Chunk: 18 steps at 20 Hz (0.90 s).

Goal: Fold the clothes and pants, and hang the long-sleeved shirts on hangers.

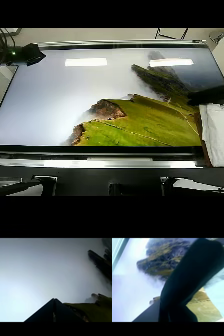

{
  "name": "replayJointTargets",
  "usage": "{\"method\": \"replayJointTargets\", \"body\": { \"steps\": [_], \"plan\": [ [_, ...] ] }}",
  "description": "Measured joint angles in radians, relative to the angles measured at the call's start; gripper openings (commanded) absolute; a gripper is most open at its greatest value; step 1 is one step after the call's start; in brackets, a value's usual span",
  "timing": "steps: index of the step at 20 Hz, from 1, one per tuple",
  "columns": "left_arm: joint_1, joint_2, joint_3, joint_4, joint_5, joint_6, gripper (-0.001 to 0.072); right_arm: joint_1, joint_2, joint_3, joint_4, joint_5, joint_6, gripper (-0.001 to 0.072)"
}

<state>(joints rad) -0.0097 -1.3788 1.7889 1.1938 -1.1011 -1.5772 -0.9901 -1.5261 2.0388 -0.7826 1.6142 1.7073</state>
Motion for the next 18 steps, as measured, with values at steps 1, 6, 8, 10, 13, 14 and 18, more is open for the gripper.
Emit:
{"method": "replayJointTargets", "body": {
  "steps": [1, 6, 8, 10, 13, 14, 18],
  "plan": [
    [0.0, 0.0, 0.0, 0.0, 0.0, 0.001, 0.0018, -0.034, 0.011, 0.004, -0.005, 0.002, 0.016, 0.0037],
    [0.0, 0.001, 0.0, -0.002, 0.001, 0.019, 0.0019, -0.161, 0.055, 0.005, -0.122, 0.103, 0.068, 0.0037],
    [0.0, 0.001, 0.0, -0.009, 0.001, 0.027, 0.0019, -0.178, 0.071, -0.034, -0.205, 0.158, 0.08, 0.0037],
    [0.0, 0.002, 0.0, -0.02, 0.001, 0.035, 0.0019, -0.187, 0.097, -0.113, -0.288, 0.189, 0.082, 0.0037],
    [0.0, 0.003, 0.0, -0.032, 0.001, 0.046, 0.0019, -0.193, 0.145, -0.28, -0.456, 0.21, 0.053, 0.0037],
    [0.0, 0.003, 0.0, -0.034, 0.001, 0.049, 0.0019, -0.194, 0.16, -0.345, -0.52, 0.205, 0.039, 0.0037],
    [0.0, 0.003, 0.0, -0.04, 0.001, 0.05, 0.0019, -0.195, 0.194, -0.573, -0.657, 0.121, 0.009, 0.0038]
  ]
}}
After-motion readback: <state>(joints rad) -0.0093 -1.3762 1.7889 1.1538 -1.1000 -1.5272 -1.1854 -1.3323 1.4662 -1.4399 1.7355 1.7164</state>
